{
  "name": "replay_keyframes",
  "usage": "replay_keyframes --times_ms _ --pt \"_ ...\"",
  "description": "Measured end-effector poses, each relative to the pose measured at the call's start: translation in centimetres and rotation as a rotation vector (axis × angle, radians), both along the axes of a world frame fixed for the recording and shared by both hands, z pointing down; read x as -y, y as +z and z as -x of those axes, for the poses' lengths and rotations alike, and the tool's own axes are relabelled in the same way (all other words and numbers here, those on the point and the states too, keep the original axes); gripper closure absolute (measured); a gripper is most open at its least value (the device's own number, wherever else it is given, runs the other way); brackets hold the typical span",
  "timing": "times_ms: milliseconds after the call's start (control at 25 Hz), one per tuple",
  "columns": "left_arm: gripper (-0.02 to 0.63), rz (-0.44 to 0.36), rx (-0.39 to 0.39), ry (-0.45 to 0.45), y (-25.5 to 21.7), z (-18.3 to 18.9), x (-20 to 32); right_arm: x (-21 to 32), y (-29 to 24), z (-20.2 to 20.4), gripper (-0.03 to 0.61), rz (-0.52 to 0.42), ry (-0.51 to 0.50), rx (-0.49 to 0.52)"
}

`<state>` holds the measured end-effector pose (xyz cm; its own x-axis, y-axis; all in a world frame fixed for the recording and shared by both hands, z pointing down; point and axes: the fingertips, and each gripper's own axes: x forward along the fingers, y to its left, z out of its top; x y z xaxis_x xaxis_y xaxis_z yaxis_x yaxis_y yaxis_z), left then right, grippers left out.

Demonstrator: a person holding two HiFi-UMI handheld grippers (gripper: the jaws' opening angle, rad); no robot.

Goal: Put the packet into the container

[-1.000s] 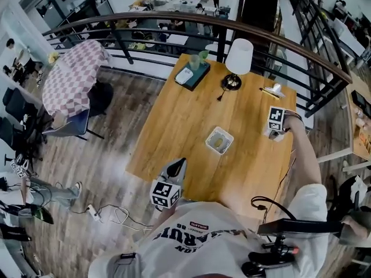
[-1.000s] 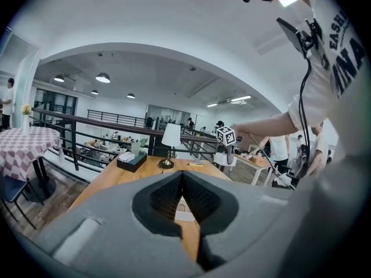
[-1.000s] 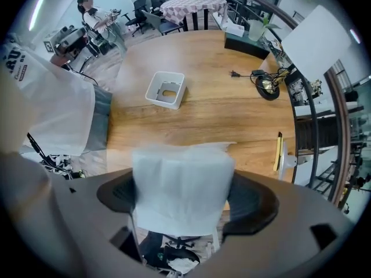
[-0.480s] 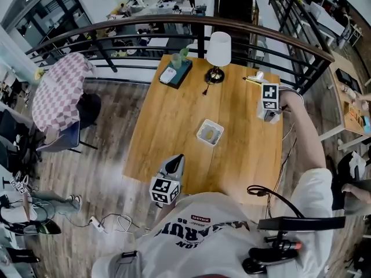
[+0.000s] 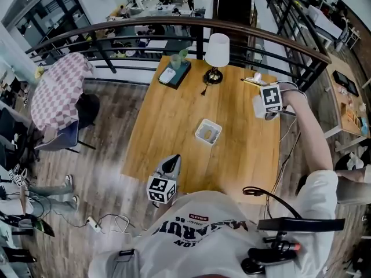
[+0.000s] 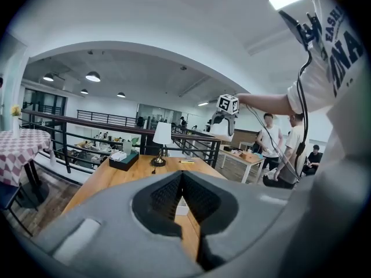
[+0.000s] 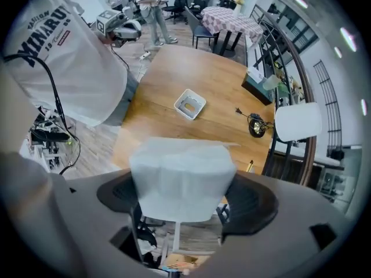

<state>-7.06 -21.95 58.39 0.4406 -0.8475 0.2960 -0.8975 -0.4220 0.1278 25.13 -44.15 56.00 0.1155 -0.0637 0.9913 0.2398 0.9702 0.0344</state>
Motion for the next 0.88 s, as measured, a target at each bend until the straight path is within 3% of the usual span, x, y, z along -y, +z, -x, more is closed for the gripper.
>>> replay_keyframes --times_ms 240,400,880 --pt "0.615 0.009 0.0 -0.009 0.5 0.7 -0.5 -0.5 -2.9 2.8 0.14 -0.128 -0.179 0.009" --pt "0.614 0.008 0.001 -0.004 0.6 0.7 -0.5 -0.6 -3.9 3.5 0.14 -0.182 -0.26 -0.04" --pt "0.614 0.014 -0.006 -0.016 0.7 1.2 -0.2 -5.9 -6.1 8.0 0.14 -0.228 -0.63 -0.083"
